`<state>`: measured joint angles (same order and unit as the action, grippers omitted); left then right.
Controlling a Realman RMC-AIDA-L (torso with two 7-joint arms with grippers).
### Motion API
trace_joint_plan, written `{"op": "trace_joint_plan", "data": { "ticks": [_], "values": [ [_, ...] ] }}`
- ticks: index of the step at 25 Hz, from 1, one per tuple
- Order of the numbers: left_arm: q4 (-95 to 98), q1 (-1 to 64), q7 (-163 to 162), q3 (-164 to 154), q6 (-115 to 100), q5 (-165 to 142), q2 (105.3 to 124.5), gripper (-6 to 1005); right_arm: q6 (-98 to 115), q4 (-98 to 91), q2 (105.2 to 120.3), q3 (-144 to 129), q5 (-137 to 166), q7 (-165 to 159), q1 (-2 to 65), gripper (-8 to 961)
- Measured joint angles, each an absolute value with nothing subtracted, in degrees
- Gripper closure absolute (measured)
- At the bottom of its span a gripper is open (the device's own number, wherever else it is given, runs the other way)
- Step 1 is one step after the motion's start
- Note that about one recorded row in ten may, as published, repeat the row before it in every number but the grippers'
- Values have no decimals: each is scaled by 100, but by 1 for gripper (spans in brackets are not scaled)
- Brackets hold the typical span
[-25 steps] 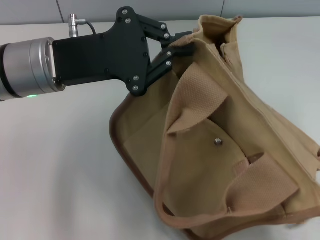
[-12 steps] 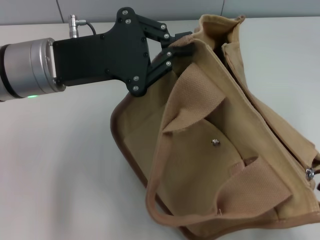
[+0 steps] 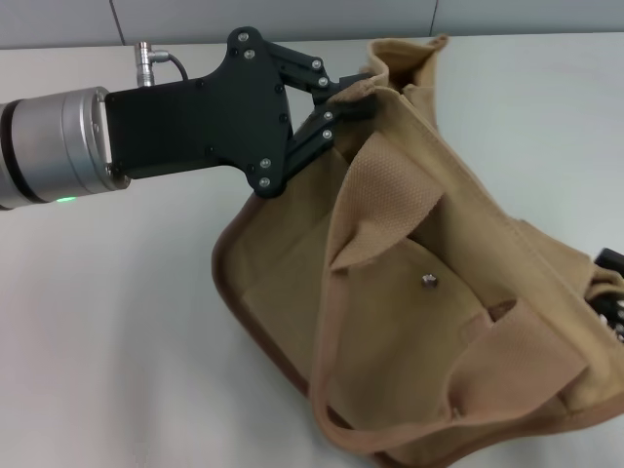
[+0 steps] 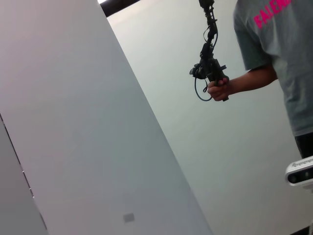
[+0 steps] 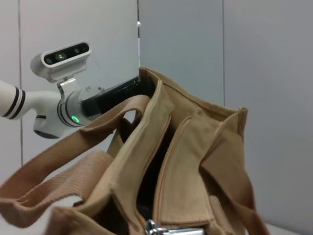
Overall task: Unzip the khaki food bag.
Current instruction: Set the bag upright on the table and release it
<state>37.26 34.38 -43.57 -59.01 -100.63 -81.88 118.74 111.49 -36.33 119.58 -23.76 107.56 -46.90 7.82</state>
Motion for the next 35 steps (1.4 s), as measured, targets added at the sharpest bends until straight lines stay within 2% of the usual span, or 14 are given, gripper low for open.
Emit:
{"op": "trace_joint_plan", "data": {
  "ticks": [1, 11, 15, 18, 19, 21, 22, 23, 26, 30, 35],
  "values": [
    [3699, 3410, -4310, -5885, -10063, -8188, 11875, 853, 11102, -3560, 11960, -2374, 10752, -4579, 878, 300],
    [3311, 3259, -3944, -5807, -10053, -8086, 11869, 842, 10904, -3483, 11974, -2030, 10520, -4557, 1420, 760],
    [3058, 3077, -3641, -5805, -9887, -7859, 11864, 837, 10740, -3445, 11974, -2019, 10184, -4562, 1609, 849],
    [2902, 2994, -3634, -5801, -9773, -7725, 11865, 834, 10214, -3412, 11966, -2078, 9655, -4736, 2058, 916],
    [2849, 2966, -3633, -5799, -9758, -7700, 11865, 833, 10214, -3412, 11966, -2078, 9655, -4736, 2058, 915],
    [2673, 2818, -3622, -5798, -9724, -7666, 11865, 831, 9726, -3401, 11953, -2100, 9606, -4922, 2589, 913],
    [2673, 2818, -3622, -5798, -9724, -7666, 11865, 830, 9726, -3401, 11953, -2100, 9606, -4922, 2589, 912],
    [2568, 2685, -3562, -5794, -9689, -7648, 11865, 829, 9348, -3361, 11947, -2200, 9612, -5004, 2906, 912],
    [2359, 2456, -3382, -5789, -9660, -7518, 11874, 825, 8635, -3272, 11923, -2634, 9620, -5239, 3293, 909],
    [2107, 2341, -3344, -5782, -9616, -7356, 11870, 821, 8102, -3268, 11918, -3084, 9619, -5518, 3453, 905],
    [2019, 2208, -3499, -5673, -9580, -7235, 11878, 815, 7913, -3281, 11949, -3232, 9471, -5601, 3341, 901]
  ]
}}
